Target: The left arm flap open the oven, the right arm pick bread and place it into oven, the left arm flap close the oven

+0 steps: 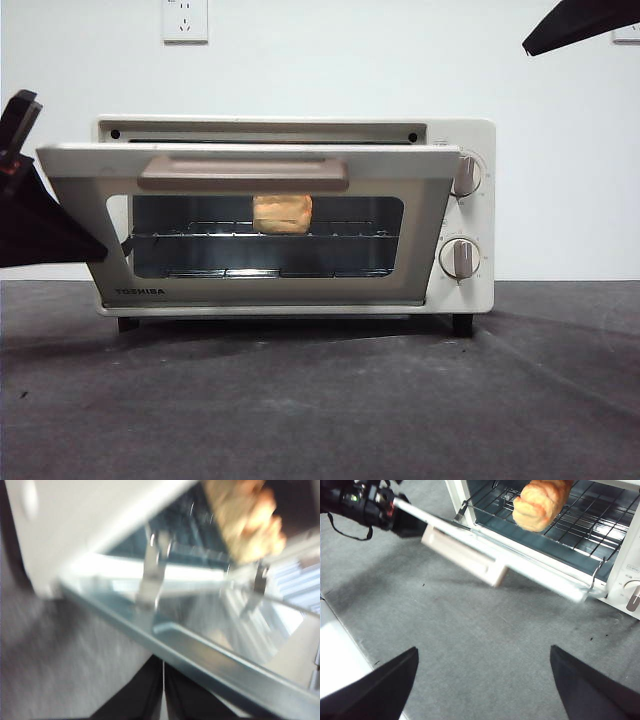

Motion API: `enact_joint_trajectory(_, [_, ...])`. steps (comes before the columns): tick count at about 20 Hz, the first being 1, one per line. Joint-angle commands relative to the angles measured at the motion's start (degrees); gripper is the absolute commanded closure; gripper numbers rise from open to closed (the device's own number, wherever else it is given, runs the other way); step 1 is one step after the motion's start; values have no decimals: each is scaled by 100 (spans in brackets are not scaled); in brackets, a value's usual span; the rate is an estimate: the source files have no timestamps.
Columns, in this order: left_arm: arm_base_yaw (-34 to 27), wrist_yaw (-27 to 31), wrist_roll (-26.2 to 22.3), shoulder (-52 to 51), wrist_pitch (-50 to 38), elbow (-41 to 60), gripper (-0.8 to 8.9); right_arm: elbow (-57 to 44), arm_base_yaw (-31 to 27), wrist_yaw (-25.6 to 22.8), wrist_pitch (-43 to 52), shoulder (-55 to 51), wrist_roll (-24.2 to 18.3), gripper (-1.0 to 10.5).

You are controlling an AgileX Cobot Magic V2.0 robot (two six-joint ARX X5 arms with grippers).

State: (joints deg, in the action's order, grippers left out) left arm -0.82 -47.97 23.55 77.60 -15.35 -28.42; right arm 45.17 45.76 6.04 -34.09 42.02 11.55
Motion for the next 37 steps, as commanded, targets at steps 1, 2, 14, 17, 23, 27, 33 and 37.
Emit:
enact_joint_trajectory(1, [-96, -35, 295, 26, -387, -76, 805, 68, 59, -4, -4, 20, 107, 528])
enact_joint_trajectory(2, [-118, -35, 315, 26, -511, -79, 805, 68, 59, -4, -11, 20, 107, 528])
enact_joint_trajectory(14, [-125, -35, 588, -44, -767, -79, 803, 68, 57, -7, -9, 22, 107, 528])
enact_joint_trajectory(17, [-59, -26, 455, -459, -468, -79, 803, 68, 57, -7, -9, 22, 107, 528])
enact_joint_trajectory(23, [240, 588, -280, -2236, 1309, -79, 803, 68, 57, -13, 0, 22, 101, 528])
enact_joint_trajectory(27, [579, 1329, -925, -3626, 2874, -133, 803, 68, 57, -55, 109, 24, 83, 528])
enact_joint_trajectory(33, [824, 2258, -1528, -5014, 4822, -986, 803, 68, 57, -321, 199, 81, 13, 528])
enact_joint_trajectory(37, [824, 2280, -1703, -5239, 5464, -1620, 803, 68, 57, -310, 243, 140, 13, 528])
